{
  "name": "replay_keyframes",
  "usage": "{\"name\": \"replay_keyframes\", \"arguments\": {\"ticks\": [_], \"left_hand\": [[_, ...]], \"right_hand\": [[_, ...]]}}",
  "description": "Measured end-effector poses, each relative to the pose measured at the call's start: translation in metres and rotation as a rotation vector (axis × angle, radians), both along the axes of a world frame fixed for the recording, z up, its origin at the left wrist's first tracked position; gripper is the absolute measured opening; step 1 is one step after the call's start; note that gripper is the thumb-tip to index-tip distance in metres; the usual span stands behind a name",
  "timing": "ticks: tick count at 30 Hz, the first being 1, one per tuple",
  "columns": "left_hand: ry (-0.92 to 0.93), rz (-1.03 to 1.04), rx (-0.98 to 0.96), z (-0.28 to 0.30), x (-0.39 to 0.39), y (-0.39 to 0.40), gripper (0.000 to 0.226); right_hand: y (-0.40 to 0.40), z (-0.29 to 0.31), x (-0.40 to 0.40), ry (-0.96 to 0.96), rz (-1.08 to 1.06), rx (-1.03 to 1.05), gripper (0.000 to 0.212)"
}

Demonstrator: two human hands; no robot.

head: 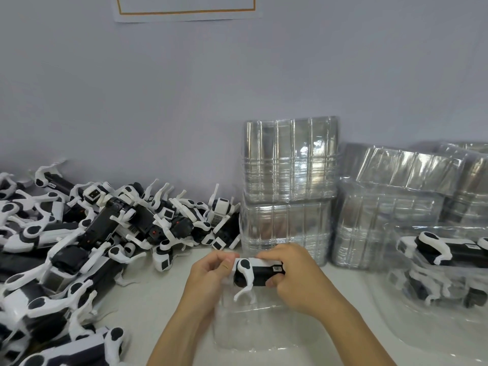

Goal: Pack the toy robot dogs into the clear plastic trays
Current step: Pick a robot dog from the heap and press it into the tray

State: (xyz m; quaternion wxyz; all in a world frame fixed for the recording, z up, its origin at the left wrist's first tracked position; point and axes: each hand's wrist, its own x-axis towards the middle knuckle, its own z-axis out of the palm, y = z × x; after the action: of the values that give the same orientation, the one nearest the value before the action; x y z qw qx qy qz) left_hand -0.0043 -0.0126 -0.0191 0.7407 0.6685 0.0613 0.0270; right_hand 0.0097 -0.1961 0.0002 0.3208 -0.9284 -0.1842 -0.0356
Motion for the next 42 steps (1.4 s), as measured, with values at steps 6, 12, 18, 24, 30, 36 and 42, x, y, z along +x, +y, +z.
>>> {"name": "replay_keyframes", "arguments": {"ticks": [6, 12, 18, 24, 30, 36, 42], "left_hand": [[-0.012, 0.033, 0.063, 0.001, 0.001, -0.001, 0.027], [-0.013, 0.043, 0.128, 0.0, 0.002, -0.001, 0.028], [-0.024, 0.052, 0.175, 0.0, 0.003, -0.001, 0.03], [-0.025, 0.049, 0.236, -0.002, 0.005, 0.0, 0.032], [0.026, -0.032, 0.069, 0.004, 0.001, -0.003, 0.031], [0.062, 0.028, -0.082, -0.001, 0.004, -0.005, 0.017], [0.04, 0.041, -0.039, -0.005, 0.005, -0.005, 0.02]], "right_hand": [[0.0, -0.002, 0.0, -0.005, -0.021, -0.054, 0.036], [0.003, 0.001, -0.004, -0.046, -0.017, -0.116, 0.03], [0.003, 0.003, -0.005, -0.014, -0.016, -0.11, 0.033], [0.007, 0.006, -0.007, -0.044, -0.021, -0.19, 0.031], [0.003, 0.007, -0.005, -0.01, 0.021, -0.079, 0.031], [0.001, 0.004, -0.002, -0.002, 0.009, -0.059, 0.04], [0.011, 0.007, -0.009, -0.062, 0.139, -0.069, 0.069]]}}
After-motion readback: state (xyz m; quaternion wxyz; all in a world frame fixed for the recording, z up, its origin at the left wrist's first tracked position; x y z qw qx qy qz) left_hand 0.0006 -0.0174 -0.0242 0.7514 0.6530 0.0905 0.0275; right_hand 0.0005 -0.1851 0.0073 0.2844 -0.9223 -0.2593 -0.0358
